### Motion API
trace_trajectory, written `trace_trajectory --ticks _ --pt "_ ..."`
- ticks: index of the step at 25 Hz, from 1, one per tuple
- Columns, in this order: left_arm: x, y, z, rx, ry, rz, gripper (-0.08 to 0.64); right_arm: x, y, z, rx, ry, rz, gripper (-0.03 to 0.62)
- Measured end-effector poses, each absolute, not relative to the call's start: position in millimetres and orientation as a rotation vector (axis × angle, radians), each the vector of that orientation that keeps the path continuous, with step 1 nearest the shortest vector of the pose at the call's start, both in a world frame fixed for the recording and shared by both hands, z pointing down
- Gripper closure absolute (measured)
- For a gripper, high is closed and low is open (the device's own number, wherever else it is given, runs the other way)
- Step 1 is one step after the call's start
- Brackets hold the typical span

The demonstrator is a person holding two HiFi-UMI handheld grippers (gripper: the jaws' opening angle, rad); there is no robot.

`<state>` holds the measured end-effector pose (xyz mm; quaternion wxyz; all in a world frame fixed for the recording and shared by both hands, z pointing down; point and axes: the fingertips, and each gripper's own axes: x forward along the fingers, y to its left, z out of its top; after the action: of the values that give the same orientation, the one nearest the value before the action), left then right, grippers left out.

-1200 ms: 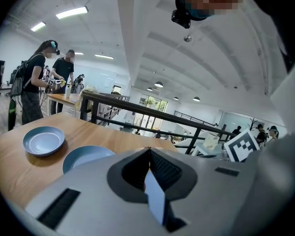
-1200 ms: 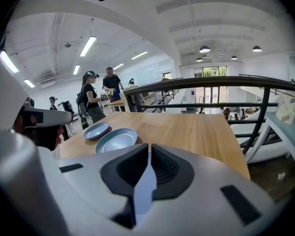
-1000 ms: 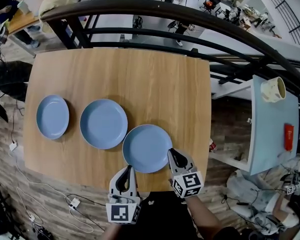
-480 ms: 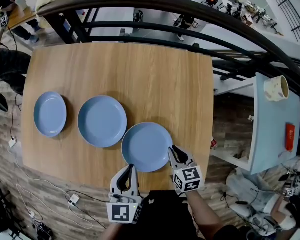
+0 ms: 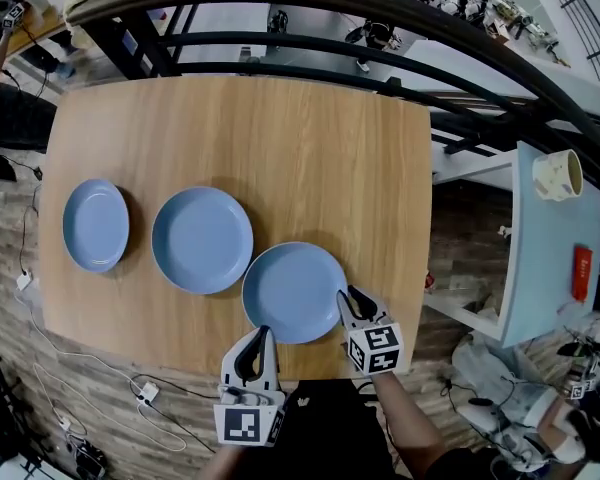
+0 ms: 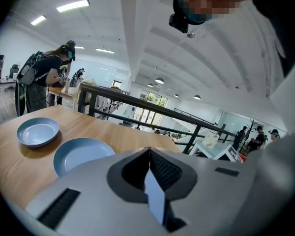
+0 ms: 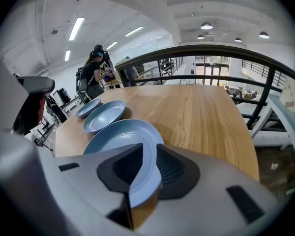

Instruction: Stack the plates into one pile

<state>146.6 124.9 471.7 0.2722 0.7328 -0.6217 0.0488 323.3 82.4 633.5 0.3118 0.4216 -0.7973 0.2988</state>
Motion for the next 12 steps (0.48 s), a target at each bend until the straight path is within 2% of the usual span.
trace_trajectory --ticks 12 --pt "144.8 115.3 480.3 1.956 -1.67 0.148 0.537 338.7 81.7 668.0 1.086 -2.013 0.842 0.472"
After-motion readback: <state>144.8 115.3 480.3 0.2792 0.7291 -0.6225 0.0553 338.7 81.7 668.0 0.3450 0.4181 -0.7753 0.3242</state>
